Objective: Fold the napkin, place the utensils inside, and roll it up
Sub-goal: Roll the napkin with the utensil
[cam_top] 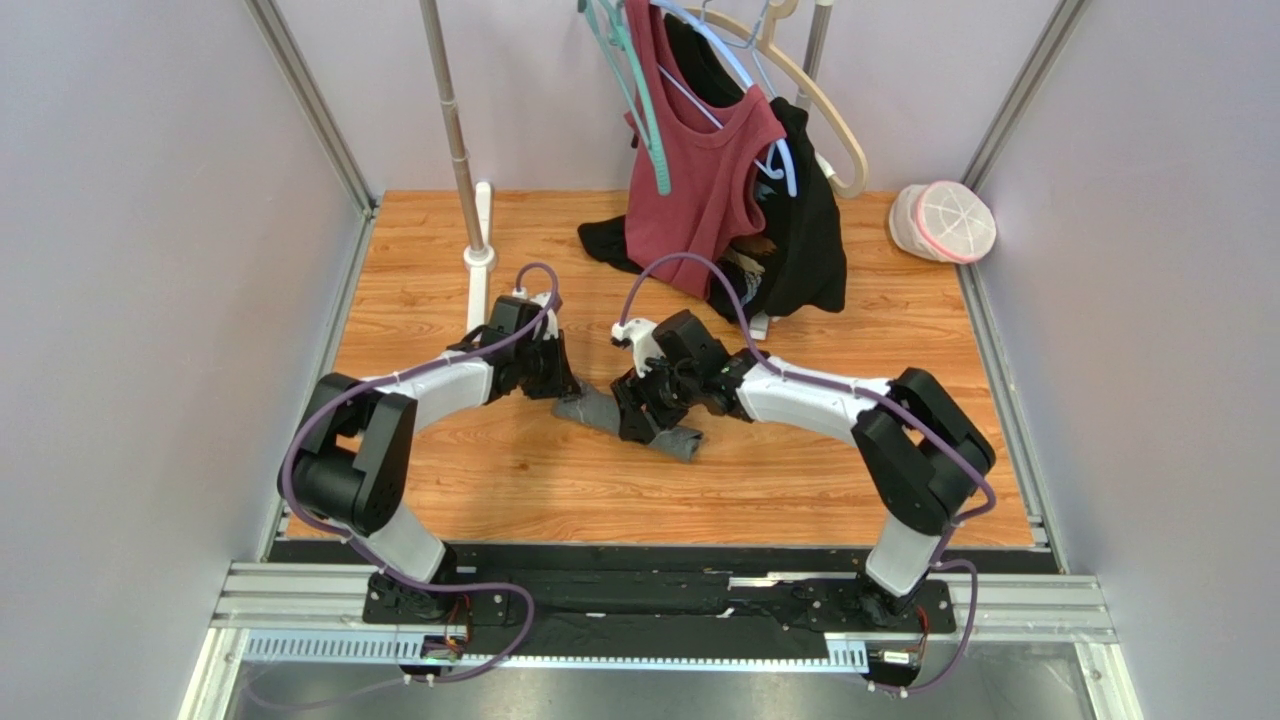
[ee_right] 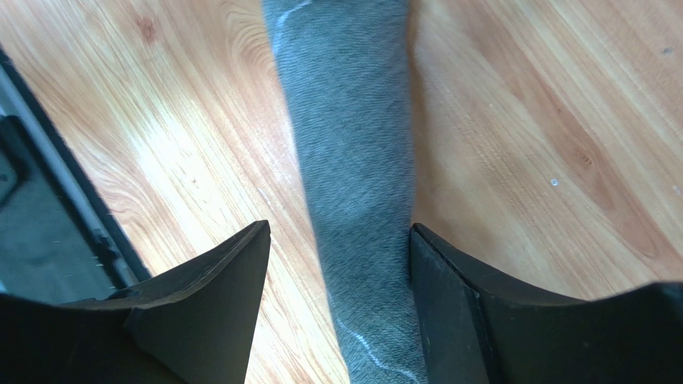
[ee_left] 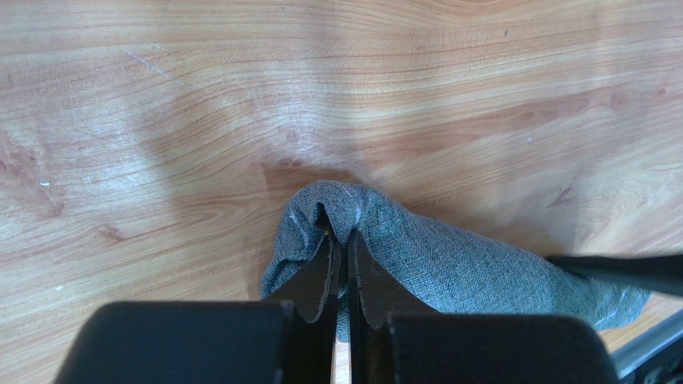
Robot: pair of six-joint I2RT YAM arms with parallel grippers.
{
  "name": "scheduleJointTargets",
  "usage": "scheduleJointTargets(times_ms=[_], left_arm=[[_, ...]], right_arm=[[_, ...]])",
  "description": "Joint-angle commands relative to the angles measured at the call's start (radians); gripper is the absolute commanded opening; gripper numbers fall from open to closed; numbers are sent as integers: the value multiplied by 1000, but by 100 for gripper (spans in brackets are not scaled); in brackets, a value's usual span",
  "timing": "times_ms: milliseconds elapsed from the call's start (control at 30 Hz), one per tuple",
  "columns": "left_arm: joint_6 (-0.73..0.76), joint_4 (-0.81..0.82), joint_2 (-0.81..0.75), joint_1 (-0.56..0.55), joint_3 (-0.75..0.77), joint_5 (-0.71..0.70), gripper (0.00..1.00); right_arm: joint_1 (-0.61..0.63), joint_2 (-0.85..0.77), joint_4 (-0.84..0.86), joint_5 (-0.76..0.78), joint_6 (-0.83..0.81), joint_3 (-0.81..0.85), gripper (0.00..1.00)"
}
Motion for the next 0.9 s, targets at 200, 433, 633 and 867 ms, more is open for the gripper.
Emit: scheduleJointTargets(times_ms=[200, 433, 633, 867], left_arm=[[44, -83, 54, 5, 69, -5, 3], [63, -110, 77, 6, 99, -3, 3], [68, -123, 95, 8, 119, -2, 3], [69, -135, 109, 11, 133, 0, 2]], right_arm=[[175, -39, 129, 395, -201, -58, 68], [213, -51, 186, 616, -211, -83, 68], [237, -85, 208, 532, -259, -104, 68], [268, -93, 281, 503, -305, -138, 68]])
